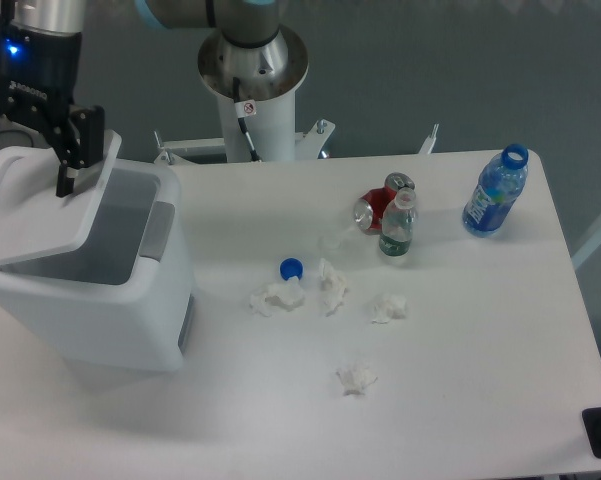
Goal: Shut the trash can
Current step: 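Push the white lid forward and down over the can opening, then press the lid down onto the trash can rim with the gripper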
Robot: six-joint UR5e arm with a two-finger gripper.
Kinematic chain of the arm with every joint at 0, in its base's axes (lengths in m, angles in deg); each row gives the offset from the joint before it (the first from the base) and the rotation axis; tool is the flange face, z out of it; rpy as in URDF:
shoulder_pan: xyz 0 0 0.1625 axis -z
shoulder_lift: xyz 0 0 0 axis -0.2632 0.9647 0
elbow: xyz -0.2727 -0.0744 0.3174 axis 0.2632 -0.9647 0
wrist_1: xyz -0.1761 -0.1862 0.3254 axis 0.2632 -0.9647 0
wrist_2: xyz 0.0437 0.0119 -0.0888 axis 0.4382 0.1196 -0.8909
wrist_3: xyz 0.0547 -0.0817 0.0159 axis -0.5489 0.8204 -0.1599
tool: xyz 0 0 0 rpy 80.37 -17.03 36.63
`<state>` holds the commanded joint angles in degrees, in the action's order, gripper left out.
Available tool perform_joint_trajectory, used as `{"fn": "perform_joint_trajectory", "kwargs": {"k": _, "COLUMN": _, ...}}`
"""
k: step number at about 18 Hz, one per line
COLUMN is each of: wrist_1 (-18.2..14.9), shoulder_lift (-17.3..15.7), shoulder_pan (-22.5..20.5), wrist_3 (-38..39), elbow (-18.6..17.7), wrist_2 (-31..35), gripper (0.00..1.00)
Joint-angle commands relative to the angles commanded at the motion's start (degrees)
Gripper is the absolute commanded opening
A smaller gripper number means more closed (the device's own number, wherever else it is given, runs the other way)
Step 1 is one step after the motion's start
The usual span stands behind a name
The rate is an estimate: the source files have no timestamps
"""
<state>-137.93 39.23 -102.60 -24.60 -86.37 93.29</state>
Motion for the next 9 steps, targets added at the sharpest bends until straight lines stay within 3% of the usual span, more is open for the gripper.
{"fn": "perform_joint_trajectory", "kwargs": {"k": 9, "wrist_1": 0.0, "shoulder_lift": 0.9, "shoulder_pan": -1.0, "wrist_3": -2.8, "elbow": -0.8, "wrist_2": 1.4, "gripper": 1.0}}
